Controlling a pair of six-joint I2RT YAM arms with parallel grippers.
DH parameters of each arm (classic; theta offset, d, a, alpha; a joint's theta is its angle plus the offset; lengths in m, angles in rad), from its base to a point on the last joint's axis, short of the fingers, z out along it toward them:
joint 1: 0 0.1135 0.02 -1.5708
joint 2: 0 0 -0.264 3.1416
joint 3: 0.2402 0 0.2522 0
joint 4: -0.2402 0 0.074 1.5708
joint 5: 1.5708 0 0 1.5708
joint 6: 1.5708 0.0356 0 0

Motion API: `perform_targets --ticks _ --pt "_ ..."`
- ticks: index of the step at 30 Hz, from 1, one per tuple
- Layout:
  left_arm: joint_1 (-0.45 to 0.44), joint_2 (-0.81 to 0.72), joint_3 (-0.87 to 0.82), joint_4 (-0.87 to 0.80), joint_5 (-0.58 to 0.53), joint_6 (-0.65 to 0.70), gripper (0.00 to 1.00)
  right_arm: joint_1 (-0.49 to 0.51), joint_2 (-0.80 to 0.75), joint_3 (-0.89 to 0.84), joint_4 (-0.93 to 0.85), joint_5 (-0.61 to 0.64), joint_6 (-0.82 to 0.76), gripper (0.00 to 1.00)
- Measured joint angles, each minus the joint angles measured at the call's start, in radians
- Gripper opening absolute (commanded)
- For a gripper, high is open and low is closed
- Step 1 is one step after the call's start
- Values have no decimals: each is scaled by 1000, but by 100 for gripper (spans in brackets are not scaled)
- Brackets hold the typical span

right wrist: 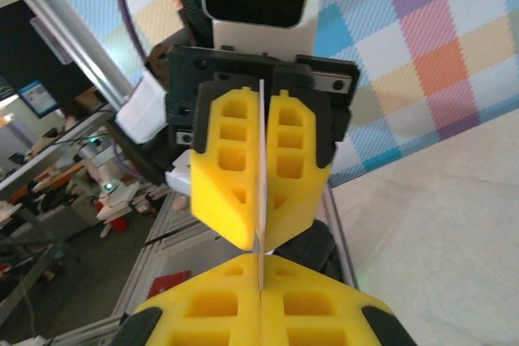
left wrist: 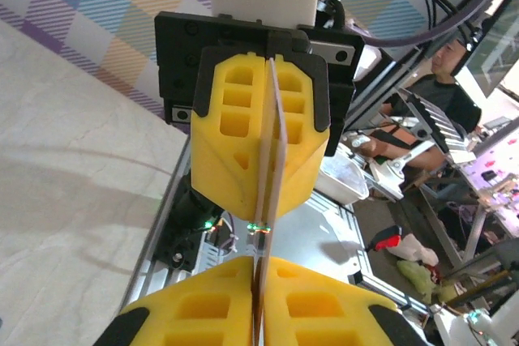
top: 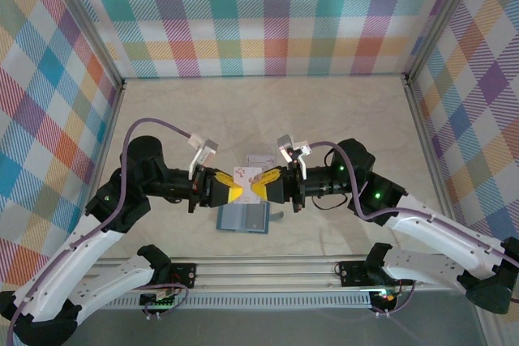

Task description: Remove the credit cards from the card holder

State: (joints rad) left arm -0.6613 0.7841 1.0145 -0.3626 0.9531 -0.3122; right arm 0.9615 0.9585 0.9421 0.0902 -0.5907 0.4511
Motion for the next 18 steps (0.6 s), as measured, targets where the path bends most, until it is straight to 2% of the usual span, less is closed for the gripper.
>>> perform_targets --ticks 4,5,6,8,10,13,18 --pt "-15 8 16 -26 4 43 3 0 2 3 -4 -35 0 0" --pt "-19 13 22 -34 4 51 2 0 2 3 -4 -41 0 6" --pt "-22 14 28 -45 0 63 2 0 2 3 -5 -43 0 19" --pt "-28 20 39 -68 -7 87 2 0 2 10 -28 -21 -10 29" --pt "-37 30 48 -108 -21 119 2 3 0 15 -69 35 -24 35" --pt "-39 47 56 -172 -84 167 2 3 -14 16 -154 146 -43 36" --pt "-39 138 82 -305 -277 214 1 2 -39 45 -336 393 -68 39"
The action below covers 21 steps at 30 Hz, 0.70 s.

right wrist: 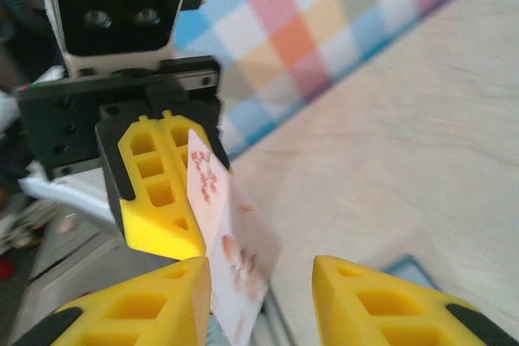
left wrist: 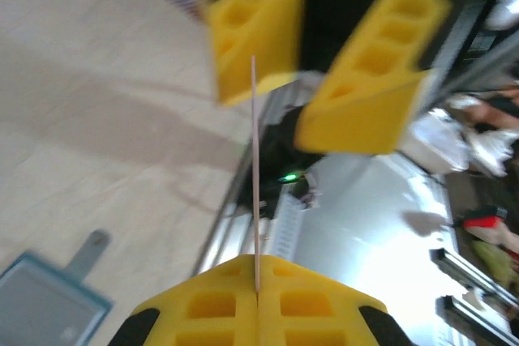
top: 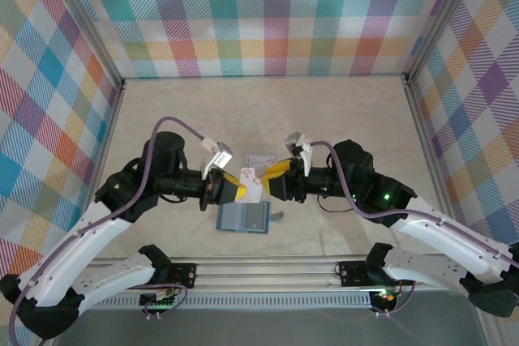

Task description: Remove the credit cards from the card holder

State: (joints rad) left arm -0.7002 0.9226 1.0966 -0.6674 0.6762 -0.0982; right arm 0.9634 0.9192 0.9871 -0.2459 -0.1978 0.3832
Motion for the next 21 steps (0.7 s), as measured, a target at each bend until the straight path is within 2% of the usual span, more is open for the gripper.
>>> perform_targets --ticks 3,8,13,21 --pt "-2 111 27 -69 -118 38 0 -8 -3 42 -112 161 0 40" --pt "-5 270 43 -128 -264 122 0 -70 -49 28 -209 296 10 38" --pt "-5 423 171 -171 -322 289 0 -135 -117 -21 -253 334 27 37" --pt "-5 673 475 -314 -403 687 0 -166 -112 7 -331 329 0 34"
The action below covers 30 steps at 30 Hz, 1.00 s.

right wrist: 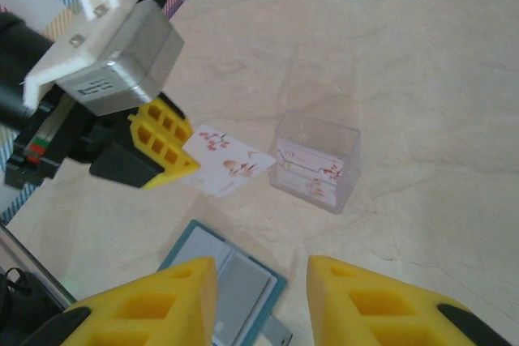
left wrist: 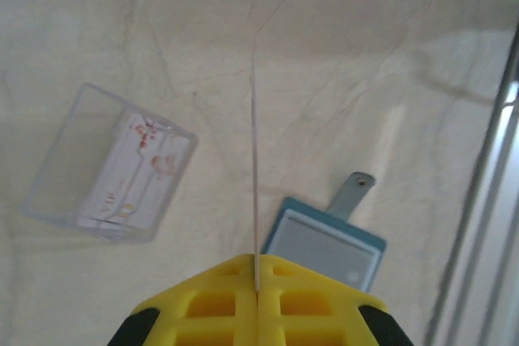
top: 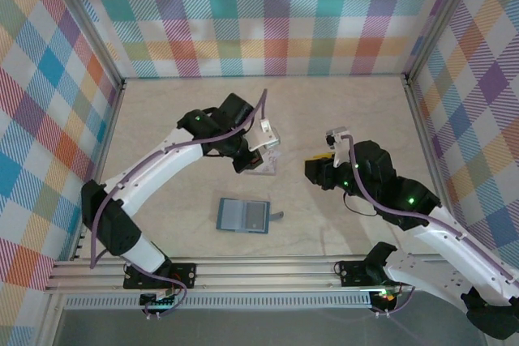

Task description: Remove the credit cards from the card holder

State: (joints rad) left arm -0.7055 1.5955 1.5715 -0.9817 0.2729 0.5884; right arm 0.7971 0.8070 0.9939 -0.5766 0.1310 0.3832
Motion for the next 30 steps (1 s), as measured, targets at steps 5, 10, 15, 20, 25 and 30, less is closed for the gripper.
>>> perform_targets --ticks 5,10,15,20,25,30 --pt "0 56 84 -69 -86 232 0 -5 7 72 -39 1 -42 33" --pt "10 146 219 -145 -167 398 0 -6 11 97 -53 34 -88 29" --pt "26 307 393 -242 -210 489 0 -17 15 51 -52 91 -120 29" --pt "42 444 520 -336 -223 536 0 -72 22 -35 -49 100 -130 27" --pt "57 546 629 -415 -234 555 0 -111 37 -75 -44 90 -130 26" --pt "60 620 675 -457 -233 560 0 -127 39 -114 -31 71 -126 26"
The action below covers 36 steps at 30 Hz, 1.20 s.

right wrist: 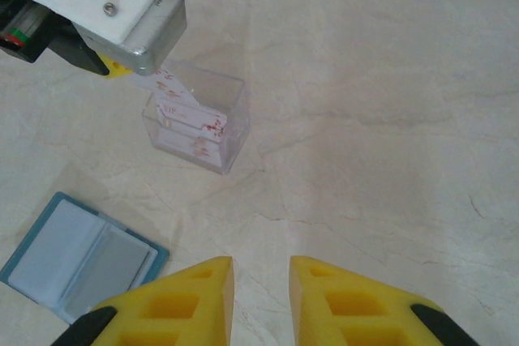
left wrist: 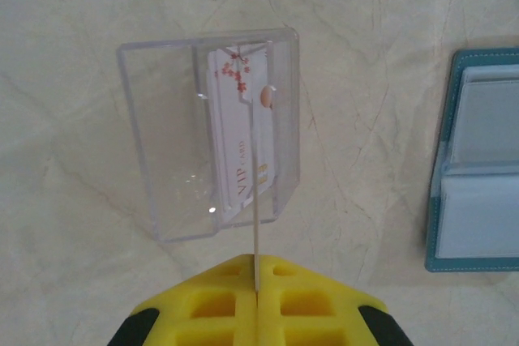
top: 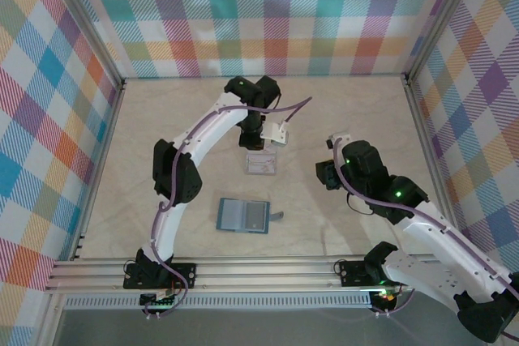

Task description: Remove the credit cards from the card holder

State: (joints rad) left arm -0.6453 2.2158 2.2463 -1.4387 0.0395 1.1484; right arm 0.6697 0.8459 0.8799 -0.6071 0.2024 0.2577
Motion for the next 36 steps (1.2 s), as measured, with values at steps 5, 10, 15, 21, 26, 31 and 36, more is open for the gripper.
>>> perform_targets --ticks 5,10,15,21,26,31,36 --pt "3 58 11 -28 0 1 0 -15 7 -15 13 -16 11 28" --pt "7 101 12 -30 0 1 0 -34 27 -18 30 -39 15 29" --pt "7 131 12 -30 0 1 0 -42 56 -24 46 -61 19 29" --pt "7 151 28 -34 2 0 0 -45 63 -33 50 -74 19 29" --pt "6 151 68 -55 -8 -3 0 -53 63 -33 50 -81 19 29" --pt "-5 145 71 -55 -32 -3 0 -55 63 -33 53 -89 23 29" --pt "-7 123 71 -49 -66 2 0 -55 63 -33 64 -98 27 29"
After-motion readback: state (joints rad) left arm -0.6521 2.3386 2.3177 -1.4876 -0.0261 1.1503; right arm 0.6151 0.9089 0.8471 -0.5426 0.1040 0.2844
